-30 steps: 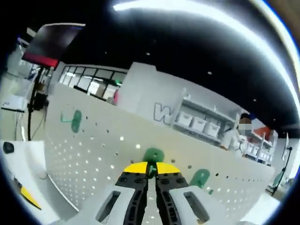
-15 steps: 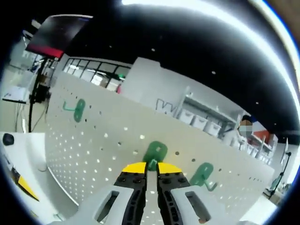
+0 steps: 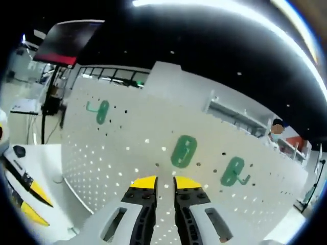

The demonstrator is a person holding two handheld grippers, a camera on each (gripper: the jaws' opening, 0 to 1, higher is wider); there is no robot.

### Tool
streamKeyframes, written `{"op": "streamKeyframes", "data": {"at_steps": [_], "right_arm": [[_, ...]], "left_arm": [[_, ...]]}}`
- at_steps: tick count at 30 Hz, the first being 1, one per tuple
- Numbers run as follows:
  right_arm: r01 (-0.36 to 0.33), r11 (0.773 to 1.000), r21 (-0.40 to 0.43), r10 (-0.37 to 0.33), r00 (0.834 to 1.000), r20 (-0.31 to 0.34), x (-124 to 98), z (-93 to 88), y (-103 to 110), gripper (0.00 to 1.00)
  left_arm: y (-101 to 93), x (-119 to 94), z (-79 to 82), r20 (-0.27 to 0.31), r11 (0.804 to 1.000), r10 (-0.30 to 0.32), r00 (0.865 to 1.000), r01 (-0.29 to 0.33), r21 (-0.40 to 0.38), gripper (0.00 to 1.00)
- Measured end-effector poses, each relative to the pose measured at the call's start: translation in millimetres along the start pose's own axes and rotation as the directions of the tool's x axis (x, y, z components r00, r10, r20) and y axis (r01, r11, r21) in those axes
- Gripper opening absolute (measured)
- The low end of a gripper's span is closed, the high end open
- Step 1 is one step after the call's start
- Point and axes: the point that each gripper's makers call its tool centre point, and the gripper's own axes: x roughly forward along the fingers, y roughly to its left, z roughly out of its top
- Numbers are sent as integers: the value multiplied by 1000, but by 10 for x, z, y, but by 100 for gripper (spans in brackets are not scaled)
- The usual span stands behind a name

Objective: Insert the hook assembly into the mounting plate slot until the hook locks in place.

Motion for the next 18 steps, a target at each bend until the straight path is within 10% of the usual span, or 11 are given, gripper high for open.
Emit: {"op": "streamKeyframes", "data": {"at_steps": [18], "right_arm": [[-215,977,-5,214,973,-86,-238,-542,808,11]], "left_arm": [[238,-76,-86,-26,998,69,997,-69,3,25]]}}
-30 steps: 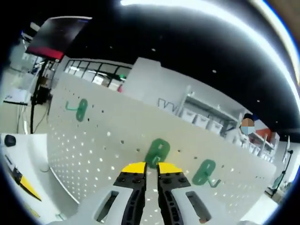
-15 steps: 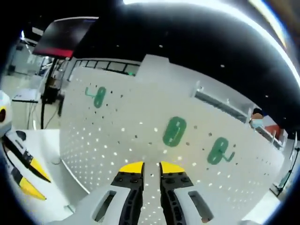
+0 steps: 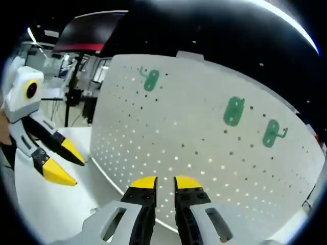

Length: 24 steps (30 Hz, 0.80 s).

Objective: Insert the hook assembly into the mounting plate slot until the hook locks in place.

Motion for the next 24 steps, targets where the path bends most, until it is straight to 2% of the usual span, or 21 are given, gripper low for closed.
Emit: {"op": "streamKeyframes", "data": {"at_steps": [6,10,15,24], "right_arm": [[-69,998,-7,69,997,-36,33,-199,243,11],[-138,990,-8,137,989,-63,68,-359,470,11],[-244,970,15,244,966,-86,108,-538,790,11],[-325,944,60,331,932,-151,195,-825,1041,9]], "left_arm": [[35,-8,-21,-6,1000,9,1000,-10,0,25],[37,-7,-35,-12,1000,11,1000,-11,-1,24],[42,-7,-48,-18,1000,12,1000,-12,3,24],[54,-6,-59,-24,1000,13,1000,-13,5,25]]}}
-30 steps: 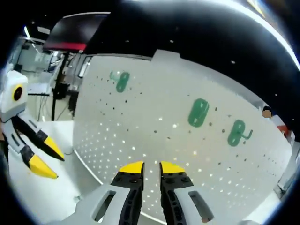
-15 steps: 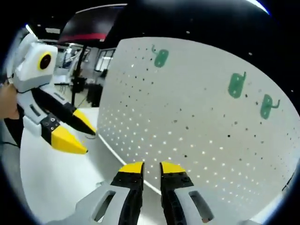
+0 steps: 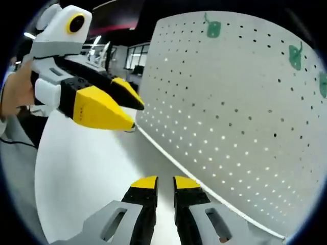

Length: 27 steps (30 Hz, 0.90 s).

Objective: Insert the hook assembly into the mounting plate slot until the hook locks in place.

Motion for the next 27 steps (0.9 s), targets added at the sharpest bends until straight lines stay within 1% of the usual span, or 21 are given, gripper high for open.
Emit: {"op": "streamKeyframes", "data": {"at_steps": [2,9,14,22,27], "right_arm": [[-23,1000,18,23,1000,-6,39,-44,37,9],[-79,997,24,80,995,-53,184,-227,141,8],[-122,992,34,124,990,-71,278,-300,228,6],[-151,988,37,154,984,-94,385,-364,259,6],[-170,985,31,173,977,-126,444,-448,293,5]], "left_arm": [[1,1,-7,-3,1000,0,1000,0,3,25],[31,10,-36,-15,1000,3,1000,-3,1,25],[44,11,-52,-21,1000,6,1000,-6,-1,25],[58,1,-68,-25,1000,9,1000,-9,-6,24],[53,1,-73,-29,1000,7,1000,-8,-7,24]]}}
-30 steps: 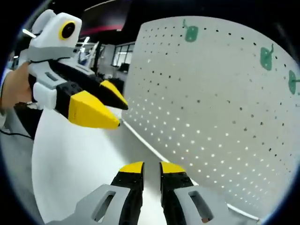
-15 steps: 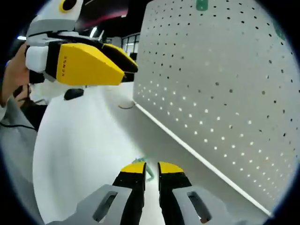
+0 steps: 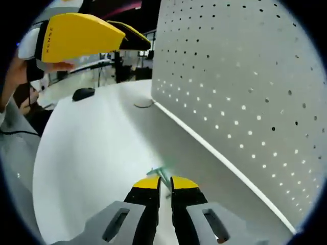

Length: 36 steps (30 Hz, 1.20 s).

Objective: Insert the hook assembly into the mounting plate slot until the hook locks in place.

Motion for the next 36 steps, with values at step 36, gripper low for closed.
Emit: {"op": "streamKeyframes", "data": {"at_steps": [36], "right_arm": [[-16,997,-80,16,1000,-1,-8,122,-34,1]], "left_arm": [[21,27,-111,-41,1000,-2,999,2,-14,24]]}}
